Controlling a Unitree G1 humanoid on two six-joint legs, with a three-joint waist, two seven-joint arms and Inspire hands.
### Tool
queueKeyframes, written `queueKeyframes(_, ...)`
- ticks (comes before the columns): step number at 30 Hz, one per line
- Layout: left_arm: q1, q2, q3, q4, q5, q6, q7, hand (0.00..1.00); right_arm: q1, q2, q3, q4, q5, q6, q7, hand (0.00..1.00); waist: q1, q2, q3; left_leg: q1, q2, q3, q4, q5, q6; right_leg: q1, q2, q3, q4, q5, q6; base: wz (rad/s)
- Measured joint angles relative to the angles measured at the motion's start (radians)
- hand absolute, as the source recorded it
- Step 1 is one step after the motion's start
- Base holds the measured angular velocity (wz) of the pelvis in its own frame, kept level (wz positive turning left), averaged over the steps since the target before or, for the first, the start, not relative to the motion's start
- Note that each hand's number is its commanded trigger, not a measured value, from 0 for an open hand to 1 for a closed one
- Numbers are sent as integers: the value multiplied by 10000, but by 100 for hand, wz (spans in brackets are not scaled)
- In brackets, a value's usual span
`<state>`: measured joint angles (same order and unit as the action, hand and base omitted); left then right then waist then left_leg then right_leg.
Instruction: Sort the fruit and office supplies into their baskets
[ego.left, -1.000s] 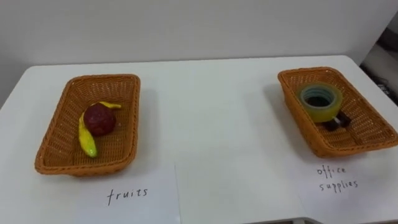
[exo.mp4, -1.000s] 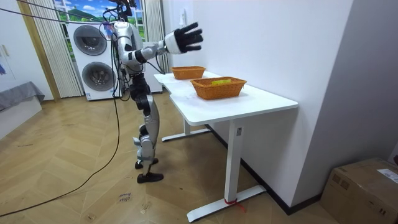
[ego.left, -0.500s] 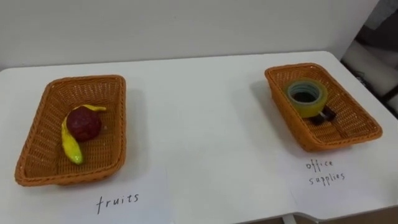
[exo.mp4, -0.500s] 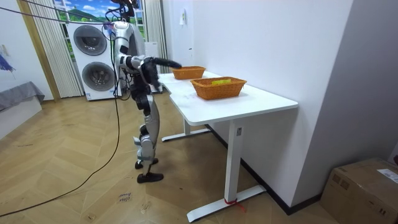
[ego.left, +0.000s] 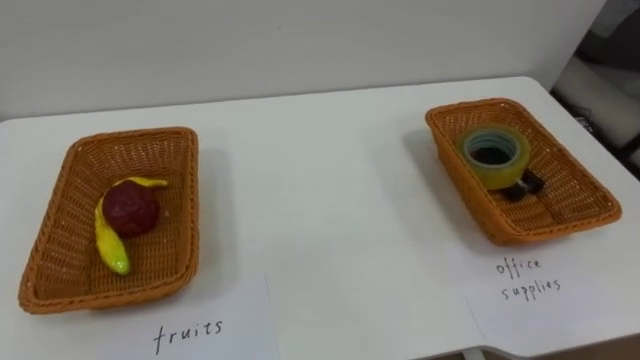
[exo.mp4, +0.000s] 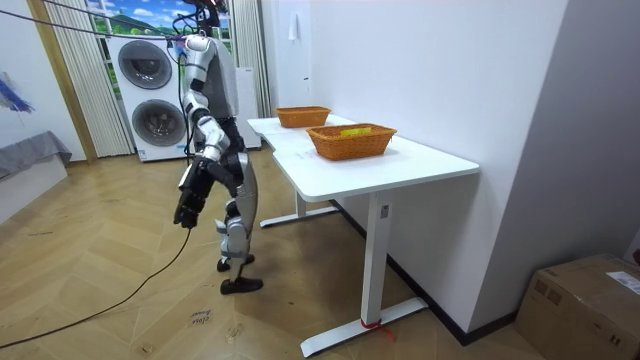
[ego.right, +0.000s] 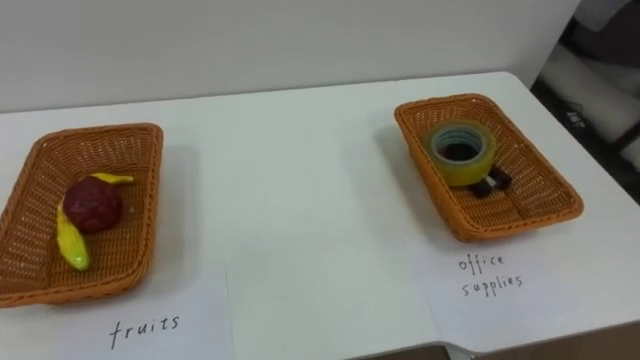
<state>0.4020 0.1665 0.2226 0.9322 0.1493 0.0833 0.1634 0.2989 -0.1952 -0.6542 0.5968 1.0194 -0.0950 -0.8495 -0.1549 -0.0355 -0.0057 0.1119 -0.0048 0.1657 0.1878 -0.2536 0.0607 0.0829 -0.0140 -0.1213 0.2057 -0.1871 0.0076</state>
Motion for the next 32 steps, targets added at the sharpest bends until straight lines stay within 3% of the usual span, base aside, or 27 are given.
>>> queueKeyframes(6,-175,-136,-1,-9,-31,-18,-3,0,23,261,473,1432,66,-8,96,0,3,29,-42,-116,-36,7,-3,17,2,-171,-16,111,28,-42,-9,-2)
queueKeyframes(10,-259,-375,-1,102,-33,-18,-17,0,-61,587,1000,2684,420,28,736,0,58,73,-46,-116,-16,-3,-9,16,1,-163,2,101,140,-49,-10,0)
queueKeyframes(15,-357,-397,7,491,45,2,-222,0,-203,609,1650,4188,369,217,2335,0,299,226,-19,-33,-16,-31,-32,6,2,-87,3,69,130,-48,-10,0)
queueKeyframes(19,-367,-456,-65,817,92,75,-286,0,-389,612,2685,5446,272,848,4159,0,542,285,-8,48,-21,-110,1,-17,-16,-31,1,23,107,-61,-26,1)
queueKeyframes(22,-284,-465,-95,829,97,219,-286,0,-493,618,3411,5853,-793,1191,5352,0,614,283,-4,79,-44,-213,30,-13,-16,126,-22,-112,-48,-63,-24,11)
queueKeyframes(26,-524,-463,-167,1108,11,296,-393,0,-617,627,4652,6147,-2869,1454,6643,0,987,283,2,217,-42,-241,22,-15,-17,306,-24,-150,-209,-66,-27,2)
queueKeyframes(32,-714,-530,-717,1341,31,405,-391,0,-1260,643,6002,6099,-5716,1709,7463,0,1275,281,12,217,-67,-348,16,-18,-14,421,-25,-216,-371,-73,-18,5)
